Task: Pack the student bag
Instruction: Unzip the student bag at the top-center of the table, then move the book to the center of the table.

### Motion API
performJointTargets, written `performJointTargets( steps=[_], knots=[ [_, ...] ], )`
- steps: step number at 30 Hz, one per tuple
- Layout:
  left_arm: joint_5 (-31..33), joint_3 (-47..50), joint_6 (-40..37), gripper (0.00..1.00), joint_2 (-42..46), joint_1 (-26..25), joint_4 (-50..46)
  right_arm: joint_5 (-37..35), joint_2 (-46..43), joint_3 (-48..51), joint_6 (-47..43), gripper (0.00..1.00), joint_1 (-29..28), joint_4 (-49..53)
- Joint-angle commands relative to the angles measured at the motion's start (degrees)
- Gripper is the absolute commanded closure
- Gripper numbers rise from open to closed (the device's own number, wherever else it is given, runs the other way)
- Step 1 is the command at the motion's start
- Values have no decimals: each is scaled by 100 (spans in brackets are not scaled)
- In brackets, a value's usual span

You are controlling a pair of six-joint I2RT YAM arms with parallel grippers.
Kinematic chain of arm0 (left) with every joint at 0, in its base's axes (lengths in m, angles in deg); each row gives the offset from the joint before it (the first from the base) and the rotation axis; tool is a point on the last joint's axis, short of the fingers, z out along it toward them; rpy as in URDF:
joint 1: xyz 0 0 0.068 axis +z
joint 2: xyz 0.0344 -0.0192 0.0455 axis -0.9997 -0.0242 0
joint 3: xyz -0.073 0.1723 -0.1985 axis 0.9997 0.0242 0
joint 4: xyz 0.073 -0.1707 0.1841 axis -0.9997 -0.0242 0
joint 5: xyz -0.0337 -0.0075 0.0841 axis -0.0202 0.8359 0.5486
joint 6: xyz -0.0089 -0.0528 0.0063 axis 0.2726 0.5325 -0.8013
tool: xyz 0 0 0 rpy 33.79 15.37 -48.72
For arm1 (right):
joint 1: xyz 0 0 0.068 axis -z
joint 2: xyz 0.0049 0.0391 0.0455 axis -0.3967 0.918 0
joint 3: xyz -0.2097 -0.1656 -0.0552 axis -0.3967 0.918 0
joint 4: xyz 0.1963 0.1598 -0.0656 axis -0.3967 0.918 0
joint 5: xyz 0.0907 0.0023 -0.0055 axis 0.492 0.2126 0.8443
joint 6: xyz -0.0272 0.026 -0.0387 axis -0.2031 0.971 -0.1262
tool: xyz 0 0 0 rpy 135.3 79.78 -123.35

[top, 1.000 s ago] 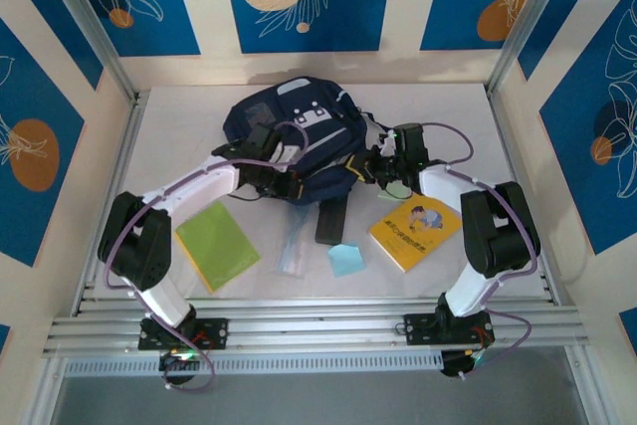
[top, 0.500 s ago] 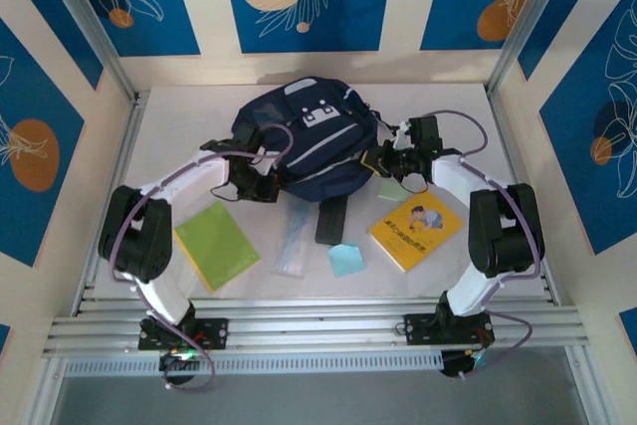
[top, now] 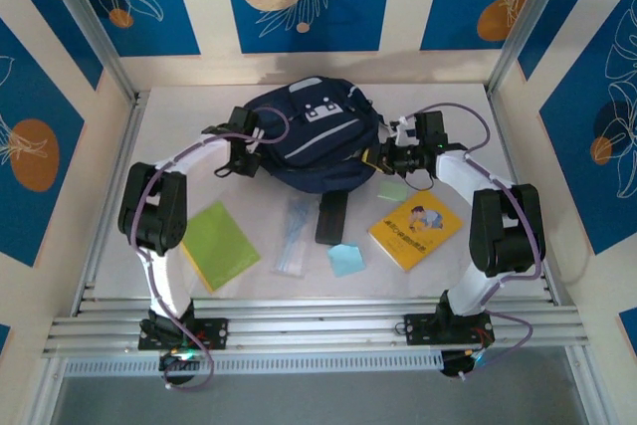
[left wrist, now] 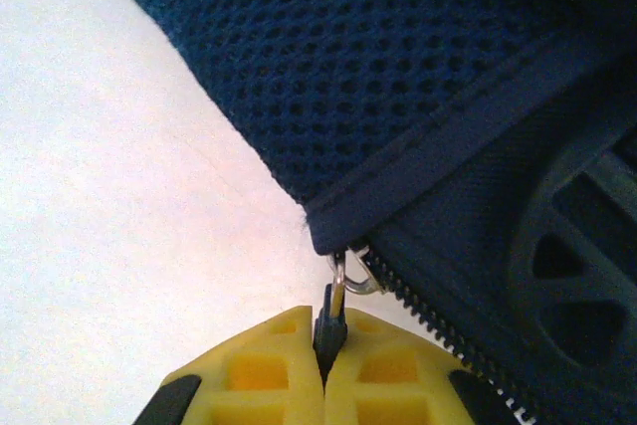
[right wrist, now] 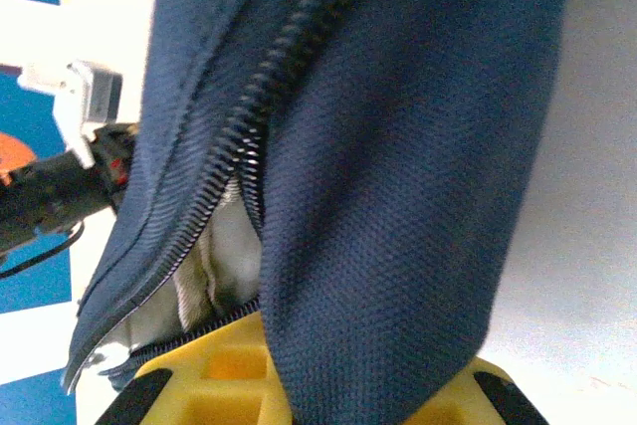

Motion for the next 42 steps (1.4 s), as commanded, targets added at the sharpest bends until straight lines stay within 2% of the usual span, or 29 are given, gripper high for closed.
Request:
performJointTargets(
  steps=[1, 2, 3, 4, 5, 6, 7, 8, 9, 10, 15, 20, 25, 33, 39, 42],
  knots=[
    [1192, -220, 485, 100, -81, 431, 177, 256, -57, -225, -281, 100, 7, -75],
    [1039, -212, 621, 93, -58, 431, 178, 276, -49, -245, -265, 100, -61, -85],
    [860, -184, 770, 80, -6, 431, 169, 285, -45, -269, -234, 100, -115, -80],
    [684, -145, 907, 60, 61, 431, 169, 281, -49, -281, -207, 98, -150, -63],
    [454, -80, 1060, 39, 161, 431, 169, 262, -66, -290, -170, 84, -192, -27],
    [269, 9, 1231, 23, 282, 431, 160, 259, -98, -299, -143, 66, -209, 37],
    [119, 106, 1353, 11, 422, 428, 160, 248, -139, -308, -125, 50, -223, 127],
    [-59, 249, 1497, 1, 604, 427, 168, 221, -199, -324, -112, 39, -239, 281],
    [-251, 422, 1615, 0, 803, 429, 199, 188, -278, -339, -137, 30, -251, 449],
    [-396, 578, 1725, 0, 967, 429, 212, 115, -340, -369, -169, 25, -273, 652],
    [-851, 1525, 2242, 0, 1964, 429, 59, -574, -839, -532, -488, 24, -664, 1780],
    [-1129, 2402, 2855, 0, 2823, 435, -405, -1137, -1152, -629, -544, 24, -1367, 2143],
    [-1049, 2937, 3394, 0, 3633, 439, -1101, -1071, -1046, -710, -340, 24, -1940, 1801],
    [-522, 3846, 4225, 0, 4480, 545, -1537, -983, -79, -862, -14, 27, -2942, 529],
    [-429, 4332, 4669, 0, 4686, 728, -1618, -945, 544, -853, 297, 27, -3269, -248],
    [-559, 4652, 4732, 0, 4722, 854, -1235, -915, 753, -871, 348, 27, -3320, -385]
  ],
)
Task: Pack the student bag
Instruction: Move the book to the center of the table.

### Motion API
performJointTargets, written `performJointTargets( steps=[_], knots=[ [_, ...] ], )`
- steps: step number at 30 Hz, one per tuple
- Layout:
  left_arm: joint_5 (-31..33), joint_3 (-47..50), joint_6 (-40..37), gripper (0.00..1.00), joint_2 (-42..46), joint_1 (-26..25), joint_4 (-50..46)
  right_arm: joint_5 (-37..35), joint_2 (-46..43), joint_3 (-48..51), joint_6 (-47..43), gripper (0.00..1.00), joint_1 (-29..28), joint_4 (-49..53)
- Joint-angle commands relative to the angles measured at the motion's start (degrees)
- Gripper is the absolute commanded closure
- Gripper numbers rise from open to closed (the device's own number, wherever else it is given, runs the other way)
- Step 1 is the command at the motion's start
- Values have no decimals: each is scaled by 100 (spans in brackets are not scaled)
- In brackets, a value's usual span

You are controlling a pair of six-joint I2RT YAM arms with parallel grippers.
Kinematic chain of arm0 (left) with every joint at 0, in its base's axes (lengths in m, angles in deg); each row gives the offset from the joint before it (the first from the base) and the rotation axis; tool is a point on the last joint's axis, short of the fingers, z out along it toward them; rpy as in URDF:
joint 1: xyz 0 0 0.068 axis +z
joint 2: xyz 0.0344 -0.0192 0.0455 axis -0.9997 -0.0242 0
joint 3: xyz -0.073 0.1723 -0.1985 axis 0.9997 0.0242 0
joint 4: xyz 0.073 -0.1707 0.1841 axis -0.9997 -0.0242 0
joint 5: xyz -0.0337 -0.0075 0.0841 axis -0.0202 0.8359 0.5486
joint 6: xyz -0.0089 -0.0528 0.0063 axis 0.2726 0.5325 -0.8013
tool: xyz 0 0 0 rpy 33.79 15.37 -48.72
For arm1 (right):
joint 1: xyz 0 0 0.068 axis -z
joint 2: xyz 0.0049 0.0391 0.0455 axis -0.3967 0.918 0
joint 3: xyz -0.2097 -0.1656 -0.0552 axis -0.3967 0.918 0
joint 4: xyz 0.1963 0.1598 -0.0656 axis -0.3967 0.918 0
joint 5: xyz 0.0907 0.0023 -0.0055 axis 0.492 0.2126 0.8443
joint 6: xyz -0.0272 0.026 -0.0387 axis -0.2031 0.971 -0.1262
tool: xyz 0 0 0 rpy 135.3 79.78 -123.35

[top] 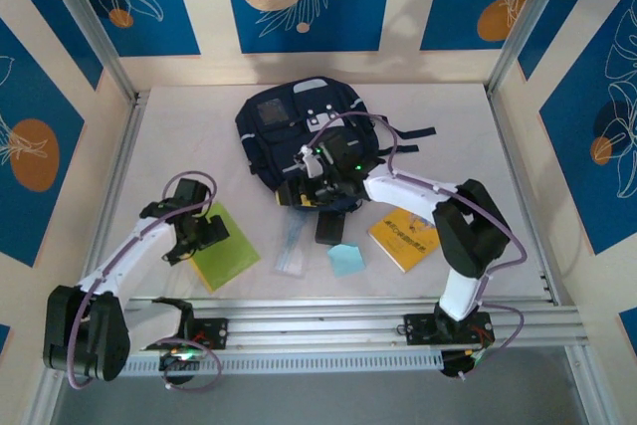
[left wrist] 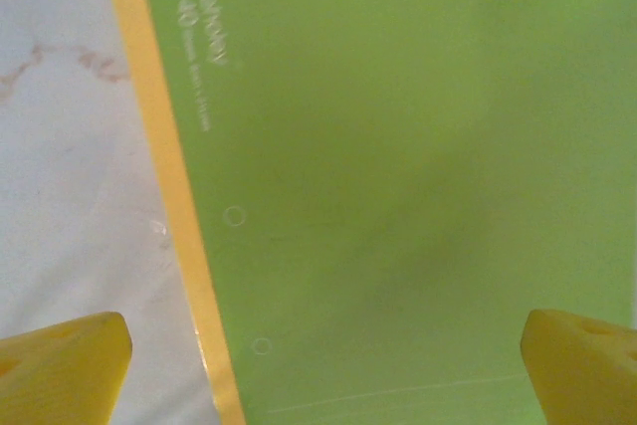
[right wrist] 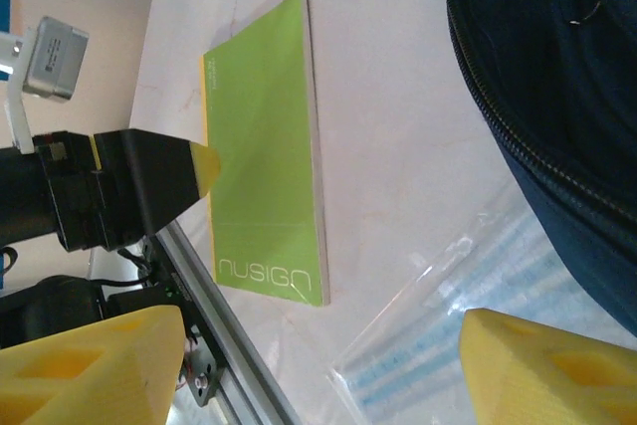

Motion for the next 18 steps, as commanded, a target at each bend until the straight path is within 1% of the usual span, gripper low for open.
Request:
performJointTargets(
  steps=[1, 4, 6, 9, 11, 14, 18],
  knots=[
    [-9, 351, 296, 0, 85, 178, 253, 86, 154, -159, 168, 27, -55, -432],
    [-108, 603, 373, 0, 1, 218, 669, 138, 261, -167, 178, 28, -99, -497],
    [-297, 739, 442, 0, -74, 218, 1013, 129, 328, -184, 160, 29, -133, -511],
    [-645, 909, 624, 2, -170, 220, 1552, 229, 488, -249, 194, 33, -195, -608],
    [-864, 982, 753, 6, -245, 209, 1942, 327, 656, -405, 174, 37, -269, -608],
    [-1197, 1067, 1020, 13, -411, 189, 2582, 324, 958, -720, 75, 47, -377, -416],
    [-1565, 1102, 1435, 24, -709, 52, 3395, 239, 1293, -969, 31, 50, -478, -269]
  ],
)
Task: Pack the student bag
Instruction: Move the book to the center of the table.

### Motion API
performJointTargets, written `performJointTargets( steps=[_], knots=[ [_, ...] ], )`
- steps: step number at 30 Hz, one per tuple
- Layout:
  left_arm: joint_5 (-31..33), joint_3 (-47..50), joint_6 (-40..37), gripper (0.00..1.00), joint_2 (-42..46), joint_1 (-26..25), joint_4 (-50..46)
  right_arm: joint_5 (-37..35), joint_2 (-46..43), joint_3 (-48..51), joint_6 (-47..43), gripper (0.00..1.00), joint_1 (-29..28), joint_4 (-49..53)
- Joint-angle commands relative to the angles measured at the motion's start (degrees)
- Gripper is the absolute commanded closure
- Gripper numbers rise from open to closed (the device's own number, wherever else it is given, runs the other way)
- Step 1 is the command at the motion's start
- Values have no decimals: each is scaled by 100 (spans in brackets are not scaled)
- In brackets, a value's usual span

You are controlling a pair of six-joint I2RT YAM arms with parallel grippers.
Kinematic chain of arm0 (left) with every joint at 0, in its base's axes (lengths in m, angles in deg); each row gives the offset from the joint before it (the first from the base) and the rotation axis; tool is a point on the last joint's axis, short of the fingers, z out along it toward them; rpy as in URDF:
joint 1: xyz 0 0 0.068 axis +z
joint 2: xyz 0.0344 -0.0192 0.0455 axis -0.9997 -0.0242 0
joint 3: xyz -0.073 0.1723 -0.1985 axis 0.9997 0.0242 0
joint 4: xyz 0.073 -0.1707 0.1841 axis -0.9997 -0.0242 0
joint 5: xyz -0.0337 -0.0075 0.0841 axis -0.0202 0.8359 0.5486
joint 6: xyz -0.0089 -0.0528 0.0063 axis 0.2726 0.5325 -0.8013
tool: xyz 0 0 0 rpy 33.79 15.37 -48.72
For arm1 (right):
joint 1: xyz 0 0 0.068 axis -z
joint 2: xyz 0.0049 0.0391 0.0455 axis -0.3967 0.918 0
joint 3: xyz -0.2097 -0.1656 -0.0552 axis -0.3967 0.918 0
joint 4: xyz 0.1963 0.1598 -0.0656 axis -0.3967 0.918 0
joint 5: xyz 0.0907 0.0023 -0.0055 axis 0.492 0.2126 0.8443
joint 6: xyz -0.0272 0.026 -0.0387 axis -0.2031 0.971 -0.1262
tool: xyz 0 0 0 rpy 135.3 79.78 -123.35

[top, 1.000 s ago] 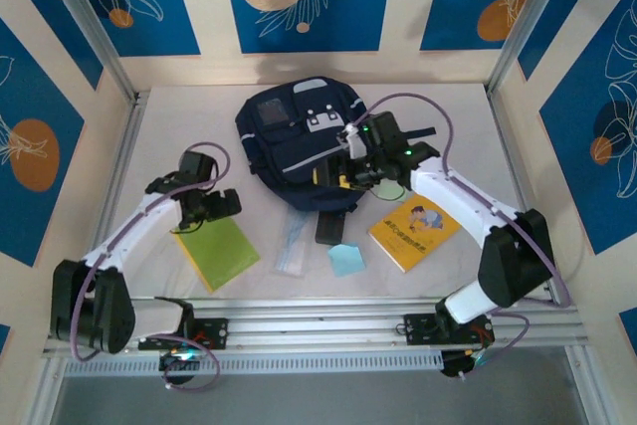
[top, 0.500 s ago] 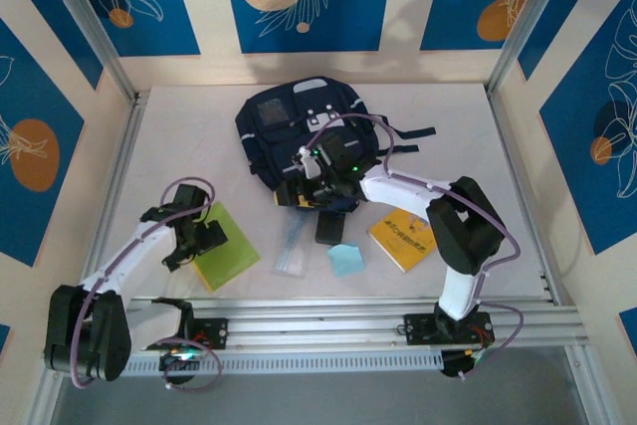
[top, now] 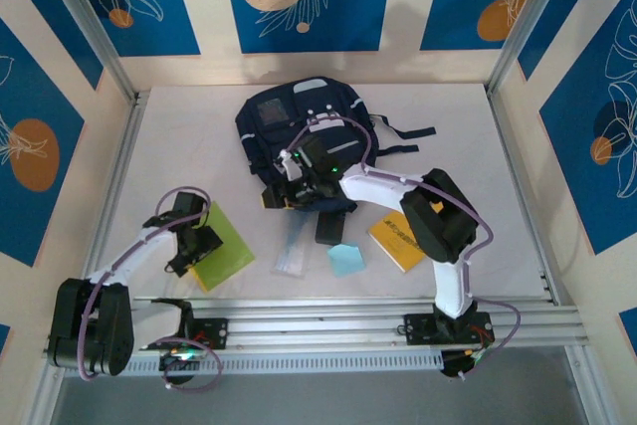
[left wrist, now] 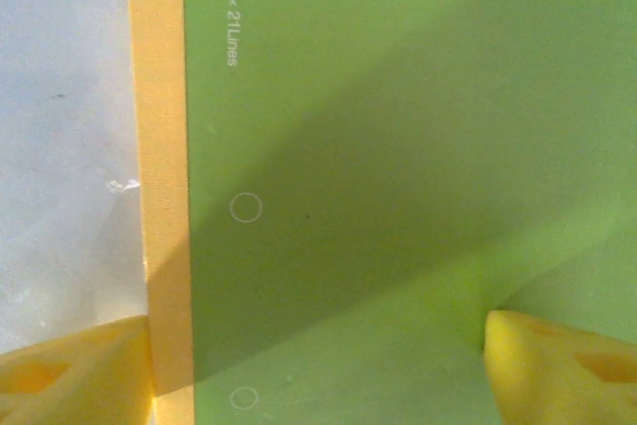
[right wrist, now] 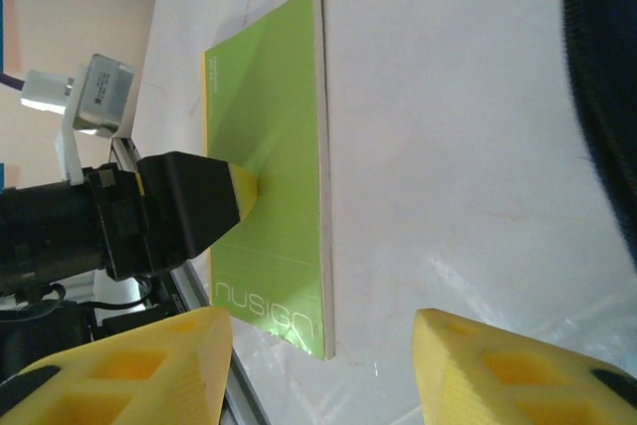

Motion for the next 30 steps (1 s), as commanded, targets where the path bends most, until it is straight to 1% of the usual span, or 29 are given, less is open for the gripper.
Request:
performJointTargets(
  steps=[1, 4, 6, 9, 16, 23, 25, 30],
  knots=[
    [-1466, 282, 559, 26, -484, -195, 2507, 46, 295, -319, -142, 51, -100, 248],
    [-1559, 232, 781, 26, -621, -399, 2821, -53, 594, -587, -211, 52, -188, 479],
    [-1623, 157, 893, 23, -711, -551, 2998, -114, 776, -767, -241, 52, -219, 629],
    [-1683, 64, 994, 23, -841, -733, 3254, -235, 968, -998, -306, 52, -251, 793],
    [-2005, -98, 1213, 21, -1182, -875, 3893, -378, 1295, -1406, -481, 52, -360, 1171],
    [-2081, -463, 1311, 15, -1166, -1080, 3699, -545, 1191, -1401, -516, 52, -355, 1321],
    [-2090, -523, 1299, 15, -1177, -1105, 3652, -559, 1207, -1390, -508, 52, -358, 1322],
    [-2259, -556, 1491, 16, -1238, -1146, 3876, -500, 1287, -1402, -480, 52, -369, 1313]
  ],
)
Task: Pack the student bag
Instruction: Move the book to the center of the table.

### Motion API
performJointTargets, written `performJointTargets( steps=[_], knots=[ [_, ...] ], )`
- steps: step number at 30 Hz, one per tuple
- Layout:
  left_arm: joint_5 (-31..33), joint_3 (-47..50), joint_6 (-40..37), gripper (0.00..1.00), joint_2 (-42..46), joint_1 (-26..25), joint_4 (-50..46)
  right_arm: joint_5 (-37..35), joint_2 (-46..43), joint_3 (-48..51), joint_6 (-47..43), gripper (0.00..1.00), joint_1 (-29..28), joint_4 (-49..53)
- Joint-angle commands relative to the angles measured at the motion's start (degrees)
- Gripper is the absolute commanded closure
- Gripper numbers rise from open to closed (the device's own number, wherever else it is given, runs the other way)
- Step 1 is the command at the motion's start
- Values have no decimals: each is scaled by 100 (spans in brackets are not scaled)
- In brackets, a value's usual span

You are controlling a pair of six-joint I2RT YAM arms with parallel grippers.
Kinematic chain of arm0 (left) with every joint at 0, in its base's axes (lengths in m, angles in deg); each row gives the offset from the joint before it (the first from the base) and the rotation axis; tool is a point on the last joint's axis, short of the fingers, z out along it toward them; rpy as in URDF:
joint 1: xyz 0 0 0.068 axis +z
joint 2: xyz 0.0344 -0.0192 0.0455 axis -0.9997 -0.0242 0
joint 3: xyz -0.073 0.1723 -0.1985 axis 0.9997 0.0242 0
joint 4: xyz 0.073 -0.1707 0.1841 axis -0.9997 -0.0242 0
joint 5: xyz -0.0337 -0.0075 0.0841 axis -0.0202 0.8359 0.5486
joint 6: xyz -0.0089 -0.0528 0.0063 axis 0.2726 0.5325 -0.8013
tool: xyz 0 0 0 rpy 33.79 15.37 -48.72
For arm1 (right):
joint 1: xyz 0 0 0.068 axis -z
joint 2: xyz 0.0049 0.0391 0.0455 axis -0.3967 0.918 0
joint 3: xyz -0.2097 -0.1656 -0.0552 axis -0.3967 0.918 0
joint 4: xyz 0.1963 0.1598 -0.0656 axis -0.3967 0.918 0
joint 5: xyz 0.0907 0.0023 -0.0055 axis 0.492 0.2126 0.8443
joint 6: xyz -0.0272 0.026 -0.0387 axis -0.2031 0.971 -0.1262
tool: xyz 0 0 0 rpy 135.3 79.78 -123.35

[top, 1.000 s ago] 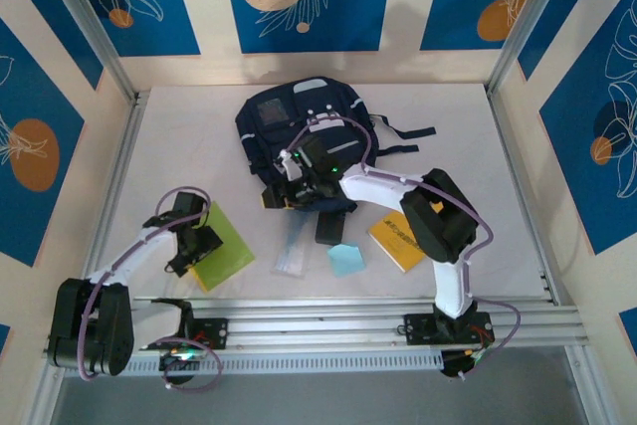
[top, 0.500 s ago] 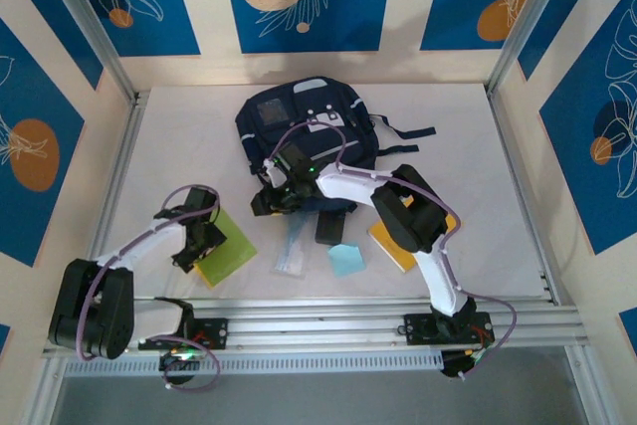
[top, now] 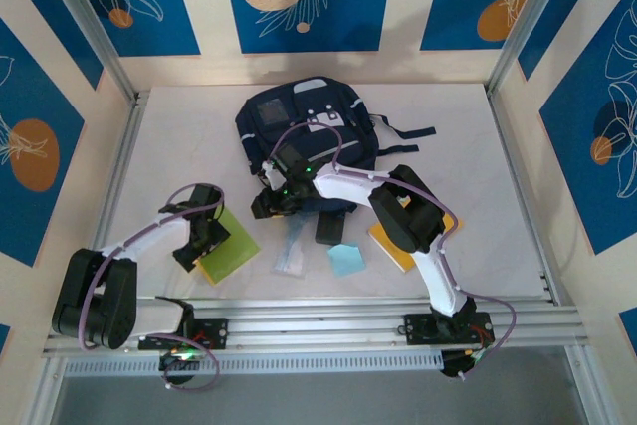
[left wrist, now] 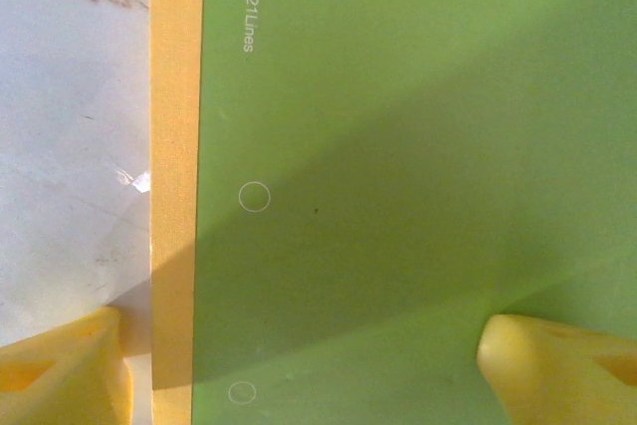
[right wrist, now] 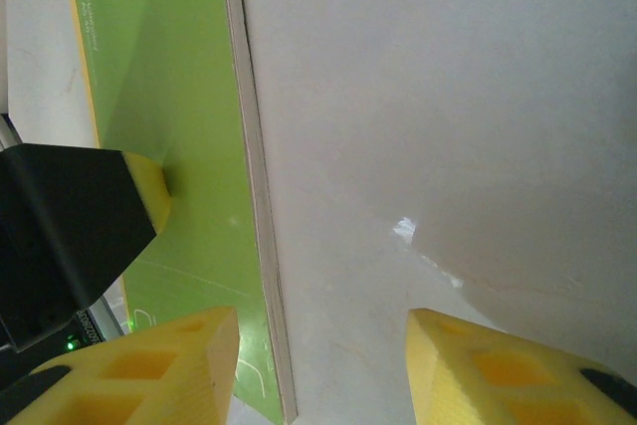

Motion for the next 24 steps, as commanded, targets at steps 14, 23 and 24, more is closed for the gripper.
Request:
performJointTargets(
  steps=[14, 23, 24],
  knots=[
    [-2163, -505, -491, 10, 643, -341, 1123, -99, 86, -165, -136, 52, -179, 295],
    [-2013, -428, -619, 12, 590, -300, 1076, -709, 38, -278, -402, 49, -100, 664],
    [-1926, -424, -684, 12, 590, -283, 977, -834, -57, -235, -455, 49, -67, 665]
  ],
)
